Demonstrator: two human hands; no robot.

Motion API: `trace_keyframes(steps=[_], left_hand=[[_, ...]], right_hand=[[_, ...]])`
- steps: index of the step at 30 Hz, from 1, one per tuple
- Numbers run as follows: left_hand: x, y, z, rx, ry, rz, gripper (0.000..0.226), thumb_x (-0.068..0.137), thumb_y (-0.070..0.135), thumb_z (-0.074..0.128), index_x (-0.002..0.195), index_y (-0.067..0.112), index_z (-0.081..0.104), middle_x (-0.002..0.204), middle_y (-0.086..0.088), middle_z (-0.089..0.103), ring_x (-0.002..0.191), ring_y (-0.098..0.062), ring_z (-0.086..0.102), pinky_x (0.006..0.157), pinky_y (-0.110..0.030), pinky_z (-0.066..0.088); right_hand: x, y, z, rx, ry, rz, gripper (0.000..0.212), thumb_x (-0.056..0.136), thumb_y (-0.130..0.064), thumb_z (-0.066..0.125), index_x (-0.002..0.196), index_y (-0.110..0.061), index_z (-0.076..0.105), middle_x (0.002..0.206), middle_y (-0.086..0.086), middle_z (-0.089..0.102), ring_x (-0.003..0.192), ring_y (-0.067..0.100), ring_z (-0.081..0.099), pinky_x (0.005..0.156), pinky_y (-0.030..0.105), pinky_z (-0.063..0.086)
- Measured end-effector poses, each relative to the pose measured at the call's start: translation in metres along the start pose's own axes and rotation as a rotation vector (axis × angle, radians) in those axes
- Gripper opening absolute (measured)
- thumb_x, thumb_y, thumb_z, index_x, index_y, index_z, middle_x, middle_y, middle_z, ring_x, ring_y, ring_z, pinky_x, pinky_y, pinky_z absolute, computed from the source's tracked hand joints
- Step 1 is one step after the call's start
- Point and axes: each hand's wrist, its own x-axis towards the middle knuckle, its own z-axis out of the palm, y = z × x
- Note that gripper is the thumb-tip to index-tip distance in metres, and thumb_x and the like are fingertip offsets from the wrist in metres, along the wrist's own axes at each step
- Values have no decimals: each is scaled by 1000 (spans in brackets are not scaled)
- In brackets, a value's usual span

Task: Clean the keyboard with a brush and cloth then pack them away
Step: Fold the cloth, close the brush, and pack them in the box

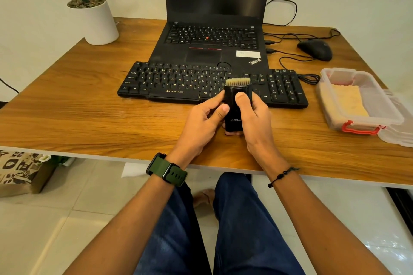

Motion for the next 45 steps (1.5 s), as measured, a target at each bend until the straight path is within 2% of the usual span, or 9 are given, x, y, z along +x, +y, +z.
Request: trace_keyframes(steps=[18, 22, 27, 30, 33, 35, 40, 43, 45], left_hand=[[2, -2, 0, 23, 9, 30, 47, 91, 27, 50, 134, 10, 46, 124, -4, 60, 115, -16, 55, 97, -46, 46], [3, -2, 0, -10, 17, 23, 37, 95, 18, 48, 131, 11, 49, 118, -1, 62, 109, -12, 58, 92, -34, 49], [3, 5, 4, -159, 81, -48, 21, 94, 17, 48, 113, 8, 53, 92, -1, 66, 83, -11, 64, 68, -24, 53], [4, 7, 5, -266, 115, -111, 8, 91, 13, 55, 98, 13, 54, 89, -5, 65, 81, -16, 63, 64, -26, 54], [1, 11, 13, -318, 105, -163, 10, 88, 13, 59, 96, 14, 54, 98, -11, 63, 86, -19, 63, 64, -26, 54], [-3, 15, 22, -335, 67, -179, 16, 87, 12, 60, 101, 14, 52, 102, -11, 63, 86, -18, 65, 61, -23, 55], [7, 37, 51, -161, -123, -28, 46, 82, 4, 63, 121, 19, 44, 112, -1, 58, 95, -7, 64, 76, -21, 54], [31, 60, 68, 178, -331, 145, 56, 81, 13, 67, 131, 17, 43, 126, -4, 51, 113, -7, 52, 93, -14, 44], [50, 77, 81, 451, -437, 307, 57, 83, 20, 65, 135, 18, 41, 131, 0, 46, 118, -6, 43, 94, -8, 35]], right_hand=[[4, 4, -4, 8, -76, 9, 8, 95, -22, 47, 92, -27, 52, 96, 19, 62, 72, 28, 66, 44, 29, 54], [3, 6, -2, -19, -64, -6, 5, 95, -26, 48, 94, -26, 53, 96, 16, 63, 76, 26, 67, 47, 30, 54], [3, 10, -6, -162, -39, -93, 45, 87, -27, 62, 127, -19, 44, 113, 7, 54, 84, 17, 66, 53, 33, 57], [0, 12, -17, -302, -34, -175, 67, 76, -25, 73, 132, -23, 38, 117, 0, 46, 101, 13, 55, 76, 25, 53], [-7, 9, -30, -528, -61, -261, 70, 71, -27, 77, 131, -19, 41, 121, -1, 43, 108, 4, 40, 86, 2, 33], [-12, 6, -40, -643, -40, -302, 66, 72, -28, 77, 128, -16, 44, 122, 0, 46, 107, 2, 39, 84, 4, 32], [-24, -9, -86, -904, 123, -363, 61, 71, -43, 64, 123, -12, 52, 114, 3, 57, 106, 16, 45, 84, 19, 31], [-30, -28, -118, -998, 229, -373, 60, 72, -46, 63, 120, -11, 55, 112, 6, 60, 105, 21, 46, 83, 21, 31], [-29, -39, -135, -1033, 314, -350, 57, 73, -45, 68, 118, -11, 57, 112, 6, 62, 107, 22, 45, 81, 22, 29]])
